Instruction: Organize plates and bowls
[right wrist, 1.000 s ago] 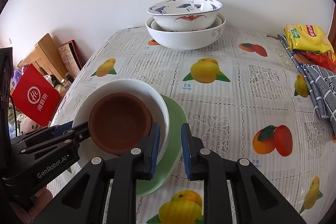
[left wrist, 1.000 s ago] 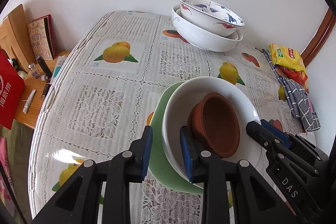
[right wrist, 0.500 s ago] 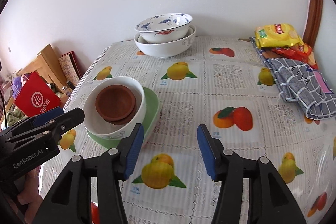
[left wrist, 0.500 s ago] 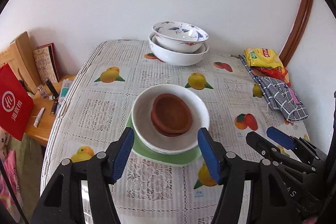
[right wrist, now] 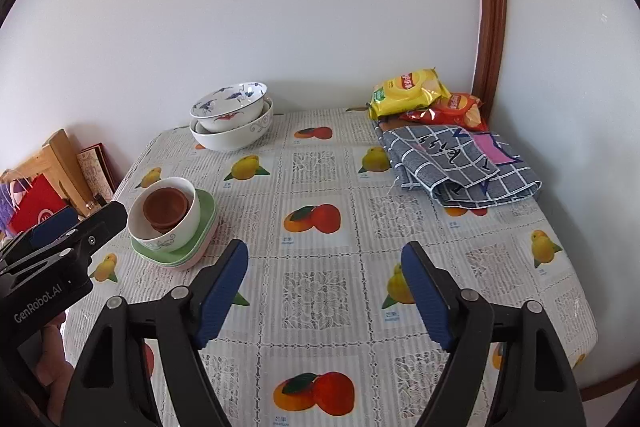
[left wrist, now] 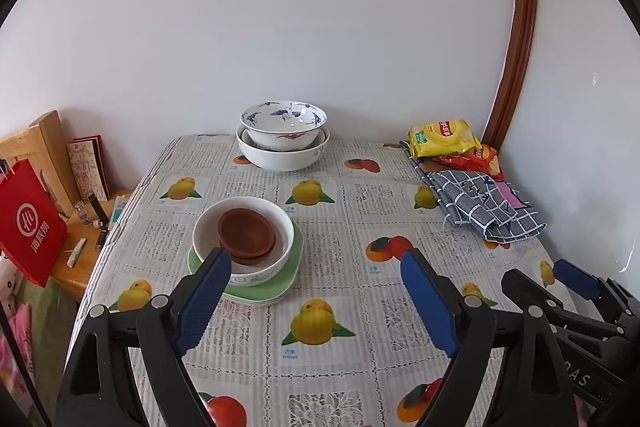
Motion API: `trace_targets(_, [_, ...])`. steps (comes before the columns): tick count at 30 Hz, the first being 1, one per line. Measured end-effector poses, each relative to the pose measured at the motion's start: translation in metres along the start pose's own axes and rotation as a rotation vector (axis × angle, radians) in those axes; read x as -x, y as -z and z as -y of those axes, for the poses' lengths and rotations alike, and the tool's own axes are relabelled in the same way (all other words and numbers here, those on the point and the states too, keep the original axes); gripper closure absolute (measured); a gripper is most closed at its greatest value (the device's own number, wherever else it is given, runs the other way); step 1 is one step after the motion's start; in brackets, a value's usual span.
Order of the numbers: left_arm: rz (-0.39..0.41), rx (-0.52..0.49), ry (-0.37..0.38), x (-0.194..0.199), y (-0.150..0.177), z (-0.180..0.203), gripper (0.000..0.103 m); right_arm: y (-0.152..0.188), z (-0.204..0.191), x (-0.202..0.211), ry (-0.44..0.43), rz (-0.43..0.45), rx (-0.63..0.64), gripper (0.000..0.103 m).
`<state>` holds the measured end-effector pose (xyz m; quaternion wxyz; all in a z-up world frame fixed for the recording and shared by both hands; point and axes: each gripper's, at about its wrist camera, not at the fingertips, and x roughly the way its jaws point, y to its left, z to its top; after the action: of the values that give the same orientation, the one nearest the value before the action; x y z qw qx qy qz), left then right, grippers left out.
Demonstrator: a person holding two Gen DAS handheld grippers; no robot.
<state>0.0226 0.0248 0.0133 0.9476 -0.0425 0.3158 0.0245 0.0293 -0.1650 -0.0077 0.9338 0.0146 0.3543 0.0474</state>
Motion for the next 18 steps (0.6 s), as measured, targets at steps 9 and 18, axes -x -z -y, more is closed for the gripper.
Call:
trace_targets(9, [0.014, -0.056, -0.021, 0.027, 0.012, 0.027, 0.016, 0.02, 0.012, 0.037, 0.059, 0.036, 0.013, 0.009])
trace_targets(18, [0.043, -0.051, -0.025, 0.044, 0.014, 0.033, 0.016, 0.027, 0.025, 0.05, 0.059, 0.046, -0.014, 0.009])
